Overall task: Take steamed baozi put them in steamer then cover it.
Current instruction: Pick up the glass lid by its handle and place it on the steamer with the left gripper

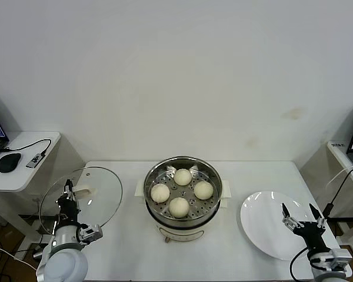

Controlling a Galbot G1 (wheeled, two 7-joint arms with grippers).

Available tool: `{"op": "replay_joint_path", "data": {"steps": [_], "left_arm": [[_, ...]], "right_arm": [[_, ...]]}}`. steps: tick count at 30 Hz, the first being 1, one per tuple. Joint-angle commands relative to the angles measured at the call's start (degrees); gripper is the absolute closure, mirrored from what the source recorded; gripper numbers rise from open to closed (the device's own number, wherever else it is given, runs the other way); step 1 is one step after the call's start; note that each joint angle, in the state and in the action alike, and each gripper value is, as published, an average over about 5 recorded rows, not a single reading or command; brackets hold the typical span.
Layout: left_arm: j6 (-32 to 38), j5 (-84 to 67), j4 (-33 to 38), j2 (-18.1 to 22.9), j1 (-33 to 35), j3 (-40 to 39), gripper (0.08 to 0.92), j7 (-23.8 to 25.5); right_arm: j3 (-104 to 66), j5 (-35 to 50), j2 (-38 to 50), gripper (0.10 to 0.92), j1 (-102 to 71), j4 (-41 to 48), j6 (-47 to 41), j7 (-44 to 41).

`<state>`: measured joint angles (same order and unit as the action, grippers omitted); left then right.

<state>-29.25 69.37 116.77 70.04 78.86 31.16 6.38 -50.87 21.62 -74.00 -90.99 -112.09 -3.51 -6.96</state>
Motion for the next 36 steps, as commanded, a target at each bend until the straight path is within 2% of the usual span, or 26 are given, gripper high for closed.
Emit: {"op": "replay_joint_path", "data": {"steps": [1, 5, 11, 22, 29, 36], "left_arm": [[-13.65, 0.42, 18.0, -0.73, -1.71, -8.62, 0.851, 13.49], [-15.27, 2.65, 18.37, -0.26, -4.89, -12.32, 0.851, 14.93], [-14.27, 6.4, 10.24, 2.23, -10.29, -17.86, 0.851, 12.35], [-15.04, 14.22, -4.12, 10.32, -22.59, -27.77, 0.851, 15.3], [-15.28, 19.5, -10.39, 15.55, -29.3, -32.94, 0.851, 17.56], [-15.32, 20.23, -14.58, 19.75, -31.54, -36.78, 0.851, 17.44]], "right_arm": [[0.35, -0.87, -1.52, 0.203, 0.59, -1.12, -1.96, 0.49], [0.29, -1.45, -1.9, 0.203, 0.25, -1.32, -2.18, 0.56], [-0.09, -3.12, -2.75, 0.203, 0.22, -0.68, -1.78, 0.41], [-1.3, -4.91, -4.47, 0.203, 0.26, 0.04, -1.65, 0.39], [-1.22, -5.75, -5.45, 0.203, 0.84, 1.32, -1.42, 0.42], [-1.51, -6.04, -5.73, 0.203, 1.73, 2.21, -1.73, 0.44]]}}
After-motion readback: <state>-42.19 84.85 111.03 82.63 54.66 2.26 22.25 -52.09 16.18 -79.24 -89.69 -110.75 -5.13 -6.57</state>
